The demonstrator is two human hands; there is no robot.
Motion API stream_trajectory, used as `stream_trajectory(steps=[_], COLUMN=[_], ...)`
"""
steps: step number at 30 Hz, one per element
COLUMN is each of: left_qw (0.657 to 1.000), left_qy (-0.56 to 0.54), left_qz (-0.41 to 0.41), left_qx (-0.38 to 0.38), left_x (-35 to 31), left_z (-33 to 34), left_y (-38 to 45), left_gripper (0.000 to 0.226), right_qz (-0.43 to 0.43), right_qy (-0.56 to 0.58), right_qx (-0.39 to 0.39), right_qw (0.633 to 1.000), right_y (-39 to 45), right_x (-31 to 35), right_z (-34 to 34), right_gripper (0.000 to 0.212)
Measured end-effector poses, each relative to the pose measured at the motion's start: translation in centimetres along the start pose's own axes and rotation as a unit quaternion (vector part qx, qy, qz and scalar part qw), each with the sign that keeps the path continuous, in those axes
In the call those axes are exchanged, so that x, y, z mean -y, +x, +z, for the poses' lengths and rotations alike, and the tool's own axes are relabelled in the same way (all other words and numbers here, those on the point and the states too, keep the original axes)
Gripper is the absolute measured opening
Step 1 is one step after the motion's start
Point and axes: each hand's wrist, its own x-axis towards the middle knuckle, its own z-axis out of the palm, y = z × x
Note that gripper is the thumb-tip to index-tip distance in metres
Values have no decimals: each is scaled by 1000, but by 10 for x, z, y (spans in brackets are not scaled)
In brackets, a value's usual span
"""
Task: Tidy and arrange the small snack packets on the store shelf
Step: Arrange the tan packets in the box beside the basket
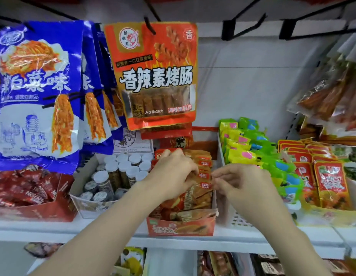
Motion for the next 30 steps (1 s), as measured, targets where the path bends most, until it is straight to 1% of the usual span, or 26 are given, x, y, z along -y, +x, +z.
stream_trajectory(steps=[3,6,8,11,15,20,24,26,28,30], left_qw=[999,998,998,996,996,995,996,996,994,996], left_qy=[31,56,65,80,79,76,56,67,88,71], left_qz=[20,28,19,-1,-34,-58,-63,-57,-42,-35], left_qx=[22,10,-13,-33,-32,1,2,18,41,45], left_x=[-3,-1,1,2,1,-3,-3,-3,-4,-4], left_z=[4,15,24,31,31,27,23,23,22,20], left_y=[11,9,1,-5,-1,3,0,-1,-1,-1], left_gripper=[32,35,38,42,45,41,37,33,30,26], right_qz=[0,-5,-7,-7,-15,-14,-10,-11,-12,-11], right_qy=[5,-27,-39,-50,-46,-31,-17,-19,-24,-28], right_qx=[4,18,19,19,6,-5,6,9,9,11], right_qw=[1000,999,999,999,999,999,1000,1000,1000,999], right_y=[7,7,6,4,3,3,4,3,3,3], right_x=[-3,-7,-10,-12,-12,-14,-12,-12,-12,-13], right_z=[-1,1,1,1,2,5,4,4,5,5], right_gripper=[29,21,13,9,8,13,22,28,27,22])
